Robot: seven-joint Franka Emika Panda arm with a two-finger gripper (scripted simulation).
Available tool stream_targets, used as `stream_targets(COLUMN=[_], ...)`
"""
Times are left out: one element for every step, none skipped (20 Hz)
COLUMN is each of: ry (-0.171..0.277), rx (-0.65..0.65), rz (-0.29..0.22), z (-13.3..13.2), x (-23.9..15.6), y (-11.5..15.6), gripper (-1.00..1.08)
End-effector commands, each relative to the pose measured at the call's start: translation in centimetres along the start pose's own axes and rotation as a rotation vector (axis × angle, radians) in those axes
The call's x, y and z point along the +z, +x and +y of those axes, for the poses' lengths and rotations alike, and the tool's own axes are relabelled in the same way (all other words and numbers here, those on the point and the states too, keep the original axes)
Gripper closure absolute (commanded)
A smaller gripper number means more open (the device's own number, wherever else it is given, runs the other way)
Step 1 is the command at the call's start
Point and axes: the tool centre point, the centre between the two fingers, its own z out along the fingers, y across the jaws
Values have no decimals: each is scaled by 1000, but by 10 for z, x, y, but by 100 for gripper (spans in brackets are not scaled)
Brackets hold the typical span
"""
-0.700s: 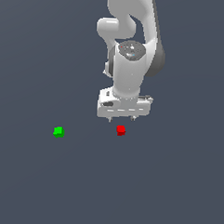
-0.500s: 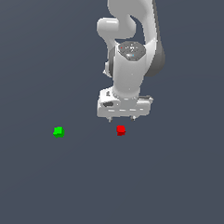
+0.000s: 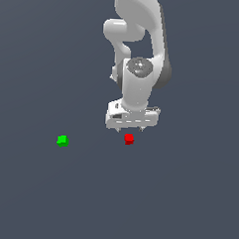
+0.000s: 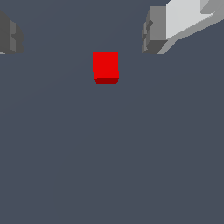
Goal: Stack the red cube on top of the green cube.
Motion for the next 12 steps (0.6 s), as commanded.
stream_targets(ry=[-1,-1,-2,-2,-2,-3,-3,-3,-3,-4,-4,-4], rx=[-10,-15,-19,-23,-26,-29,-32,-34,-36,-38,-40,-41], rz=[-4,-5,-7,-8,-9,-10,-11,-12,-12,-13,-13,-14], z=[-3,-4,-5,-6,-7,-8,-8,-9,-9,-10,-10,-10], x=[19,27,34,41,48,53,59,63,67,71,73,76], y=[-7,-10,-13,-15,-18,-20,-21,-23,-24,-25,-26,-27], gripper=[-92,-92,-92,-92,-92,-92,-92,-92,-92,-92,-92,-92])
